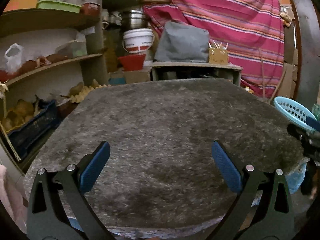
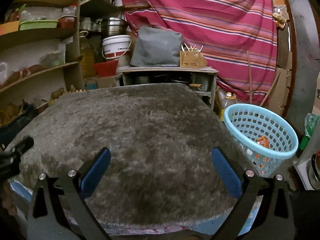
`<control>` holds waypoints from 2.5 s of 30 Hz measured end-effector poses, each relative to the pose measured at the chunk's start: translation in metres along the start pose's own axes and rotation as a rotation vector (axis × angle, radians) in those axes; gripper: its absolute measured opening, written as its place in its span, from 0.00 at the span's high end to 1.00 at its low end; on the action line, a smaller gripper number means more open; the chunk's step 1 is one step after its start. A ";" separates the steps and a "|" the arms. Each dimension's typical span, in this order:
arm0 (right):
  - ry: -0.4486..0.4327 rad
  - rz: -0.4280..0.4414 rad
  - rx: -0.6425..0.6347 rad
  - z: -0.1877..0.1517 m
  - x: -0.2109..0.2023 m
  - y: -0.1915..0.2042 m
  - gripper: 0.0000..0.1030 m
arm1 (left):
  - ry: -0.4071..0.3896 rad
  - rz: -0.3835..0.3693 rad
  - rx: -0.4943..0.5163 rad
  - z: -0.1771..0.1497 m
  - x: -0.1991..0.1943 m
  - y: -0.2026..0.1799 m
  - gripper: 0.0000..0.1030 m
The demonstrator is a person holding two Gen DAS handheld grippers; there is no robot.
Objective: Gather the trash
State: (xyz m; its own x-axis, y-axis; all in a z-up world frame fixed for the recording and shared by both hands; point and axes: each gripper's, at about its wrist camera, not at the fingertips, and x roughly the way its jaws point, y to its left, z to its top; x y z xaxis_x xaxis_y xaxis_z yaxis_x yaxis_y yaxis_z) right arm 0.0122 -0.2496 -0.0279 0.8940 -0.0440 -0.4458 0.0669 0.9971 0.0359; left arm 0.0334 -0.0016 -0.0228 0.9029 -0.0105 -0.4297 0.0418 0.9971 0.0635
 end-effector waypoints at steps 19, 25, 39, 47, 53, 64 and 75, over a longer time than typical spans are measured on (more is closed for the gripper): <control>-0.048 0.002 -0.046 0.005 -0.009 0.025 0.04 | -0.056 0.007 -0.022 -0.004 0.004 0.004 0.05; -0.063 0.020 -0.048 0.008 -0.010 0.029 0.04 | -0.056 0.020 -0.026 -0.003 0.009 0.005 0.05; -0.078 0.032 -0.060 0.010 -0.009 0.035 0.04 | -0.085 0.069 -0.005 -0.004 0.008 0.005 0.05; -0.080 0.038 -0.052 0.009 -0.009 0.035 0.04 | -0.102 0.078 -0.006 -0.004 0.005 0.006 0.05; -0.078 0.038 -0.050 0.009 -0.008 0.036 0.04 | -0.104 0.080 -0.011 -0.003 0.005 0.007 0.05; -0.080 0.044 -0.032 0.010 -0.007 0.030 0.04 | -0.102 0.084 -0.013 -0.002 0.005 0.007 0.05; -0.086 0.036 -0.023 0.010 -0.007 0.026 0.04 | -0.105 0.104 -0.003 -0.004 0.004 0.006 0.05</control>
State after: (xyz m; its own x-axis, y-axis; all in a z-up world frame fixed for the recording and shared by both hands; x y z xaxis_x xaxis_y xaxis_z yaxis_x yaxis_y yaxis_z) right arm 0.0125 -0.2242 -0.0149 0.9304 -0.0123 -0.3663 0.0246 0.9993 0.0290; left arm 0.0361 0.0048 -0.0276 0.9422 0.0857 -0.3240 -0.0557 0.9934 0.1006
